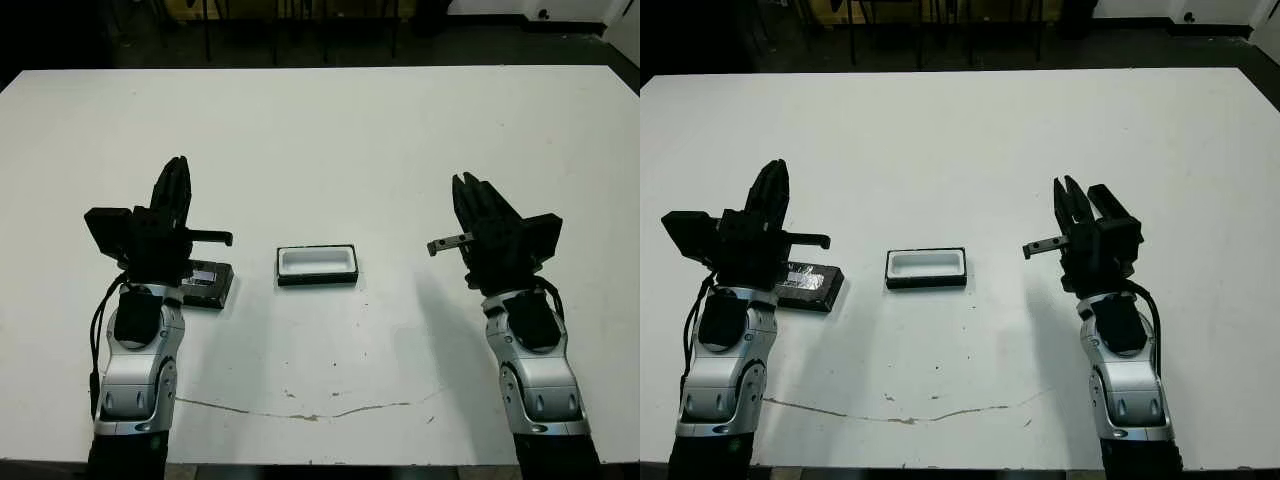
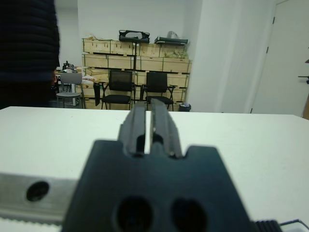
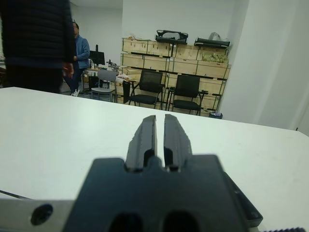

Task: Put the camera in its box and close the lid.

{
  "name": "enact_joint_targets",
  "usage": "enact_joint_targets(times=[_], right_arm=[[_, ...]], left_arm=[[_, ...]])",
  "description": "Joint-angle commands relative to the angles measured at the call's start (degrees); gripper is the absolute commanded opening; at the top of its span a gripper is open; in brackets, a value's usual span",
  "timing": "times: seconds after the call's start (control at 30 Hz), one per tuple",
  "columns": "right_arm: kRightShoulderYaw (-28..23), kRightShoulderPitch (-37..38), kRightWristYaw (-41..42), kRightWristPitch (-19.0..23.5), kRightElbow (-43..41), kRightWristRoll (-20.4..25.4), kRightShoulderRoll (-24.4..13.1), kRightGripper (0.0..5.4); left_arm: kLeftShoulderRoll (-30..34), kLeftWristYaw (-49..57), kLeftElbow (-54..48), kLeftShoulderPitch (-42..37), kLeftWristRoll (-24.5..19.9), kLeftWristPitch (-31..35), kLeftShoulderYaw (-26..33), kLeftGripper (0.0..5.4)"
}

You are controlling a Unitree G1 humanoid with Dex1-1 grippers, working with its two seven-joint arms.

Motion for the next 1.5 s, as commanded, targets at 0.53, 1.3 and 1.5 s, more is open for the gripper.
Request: enact_joint_targets(times=[0.53, 1.3, 1.5], right_arm=[[-2.26, -1.27, 1.24, 2.02, -0.38, 0.27, -2.38, 0.0], [-4.84, -29.54, 14.11, 12.03, 32.44, -2.44, -22.89, 2.35], [-3.68, -33.76, 22.26, 11.81, 42.73, -1.54, -24.91, 3.44]], left_arm=[[0.48, 0.06, 0.52, 0.95, 0.25, 0.58, -0.2, 0.02], [0.71, 0.17, 0.44, 1.61, 0.82, 0.05, -0.56, 0.0], [0.62, 0.43, 0.31, 1.75, 0.94, 0.04, -0.6, 0.0]])
